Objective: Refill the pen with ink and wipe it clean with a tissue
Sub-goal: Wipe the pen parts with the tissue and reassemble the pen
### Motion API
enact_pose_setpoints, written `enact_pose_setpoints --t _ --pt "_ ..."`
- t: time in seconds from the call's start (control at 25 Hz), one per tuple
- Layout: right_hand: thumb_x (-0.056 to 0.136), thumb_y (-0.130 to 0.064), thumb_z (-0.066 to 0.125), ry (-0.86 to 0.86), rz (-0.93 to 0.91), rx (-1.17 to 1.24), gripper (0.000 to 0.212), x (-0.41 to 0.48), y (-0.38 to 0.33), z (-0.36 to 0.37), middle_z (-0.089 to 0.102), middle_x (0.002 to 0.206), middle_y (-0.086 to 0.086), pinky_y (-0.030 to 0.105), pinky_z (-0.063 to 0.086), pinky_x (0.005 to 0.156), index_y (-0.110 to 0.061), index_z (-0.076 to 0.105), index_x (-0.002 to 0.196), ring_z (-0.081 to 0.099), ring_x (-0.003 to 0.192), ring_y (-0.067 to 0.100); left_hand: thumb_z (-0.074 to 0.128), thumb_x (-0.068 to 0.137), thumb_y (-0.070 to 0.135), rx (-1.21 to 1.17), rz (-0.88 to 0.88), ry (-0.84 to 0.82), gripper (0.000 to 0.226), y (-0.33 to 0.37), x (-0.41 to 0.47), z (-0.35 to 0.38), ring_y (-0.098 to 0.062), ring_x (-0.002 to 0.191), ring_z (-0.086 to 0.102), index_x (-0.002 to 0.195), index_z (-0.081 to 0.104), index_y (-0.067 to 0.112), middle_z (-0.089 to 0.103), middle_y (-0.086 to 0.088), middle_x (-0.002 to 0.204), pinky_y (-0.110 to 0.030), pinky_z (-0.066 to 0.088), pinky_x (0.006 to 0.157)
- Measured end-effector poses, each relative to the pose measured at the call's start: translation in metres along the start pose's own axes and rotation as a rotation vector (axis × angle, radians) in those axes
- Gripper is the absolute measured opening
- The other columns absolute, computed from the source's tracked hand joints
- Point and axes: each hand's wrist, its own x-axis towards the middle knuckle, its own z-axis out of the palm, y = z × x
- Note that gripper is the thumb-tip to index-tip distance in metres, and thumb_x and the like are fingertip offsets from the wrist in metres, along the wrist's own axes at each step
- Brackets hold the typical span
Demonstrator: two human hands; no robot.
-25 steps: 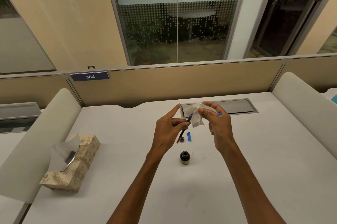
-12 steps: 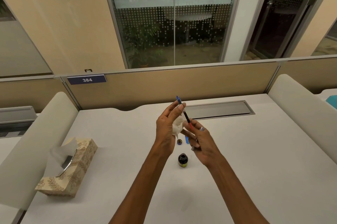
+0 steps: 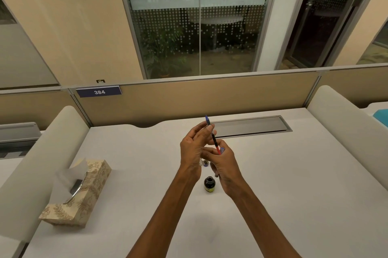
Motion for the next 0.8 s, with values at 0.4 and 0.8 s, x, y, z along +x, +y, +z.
enact_pose_setpoints --t 0.4,0.8 --pt "0.083 -0.039 0.071 -0.004 0.051 -0.049 0.050 0.003 0.002 -0.008 0.068 0.094 0.008 0.018 0.045 0.046 -0.013 0.049 0.119 0.051 0.053 0.008 0.065 0.090 0.010 -0.300 0.049 0.072 0.031 0.006 0.010 -0.009 -0.023 0.093 0.075 0.121 0.064 0.007 0.075 -0.007 0.105 -0.038 0.058 0.090" --pt "0.100 -0.006 0.047 -0.070 0.251 0.463 0.022 0.019 0.011 -0.042 0.070 0.110 0.016 0.032 0.056 0.088 0.001 0.058 0.118 0.067 0.106 0.027 0.059 0.095 0.003 -0.422 0.012 0.101 0.033 0.000 0.018 -0.016 -0.021 0.089 0.076 0.128 0.060 -0.001 0.066 -0.015 0.121 -0.020 0.058 0.073"
